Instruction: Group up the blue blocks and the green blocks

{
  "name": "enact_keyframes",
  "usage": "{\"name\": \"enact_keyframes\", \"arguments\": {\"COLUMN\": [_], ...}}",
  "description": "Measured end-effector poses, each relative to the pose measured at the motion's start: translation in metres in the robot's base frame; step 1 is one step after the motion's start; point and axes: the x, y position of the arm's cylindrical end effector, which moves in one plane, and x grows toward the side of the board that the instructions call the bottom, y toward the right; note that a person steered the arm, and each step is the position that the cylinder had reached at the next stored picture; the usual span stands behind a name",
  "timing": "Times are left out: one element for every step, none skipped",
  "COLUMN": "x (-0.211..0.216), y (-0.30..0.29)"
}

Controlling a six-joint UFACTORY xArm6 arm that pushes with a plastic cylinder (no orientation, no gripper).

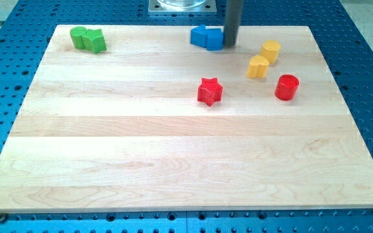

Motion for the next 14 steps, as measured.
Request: {"name": "enact_keyframes", "arguments": {"x": [-0.008, -0.011, -0.029, -0.039, -0.039, -0.040, -0.034, -0.036, -0.045, -0.045, -0.040, -0.030, -0.025, -0.044], "y": [-0.067, -0.125, -0.104, -0.121, -0.158, -0.199, -0.243, -0.232, -0.225, -0.242, -0.265, -0.253, -0.241, -0.161]}}
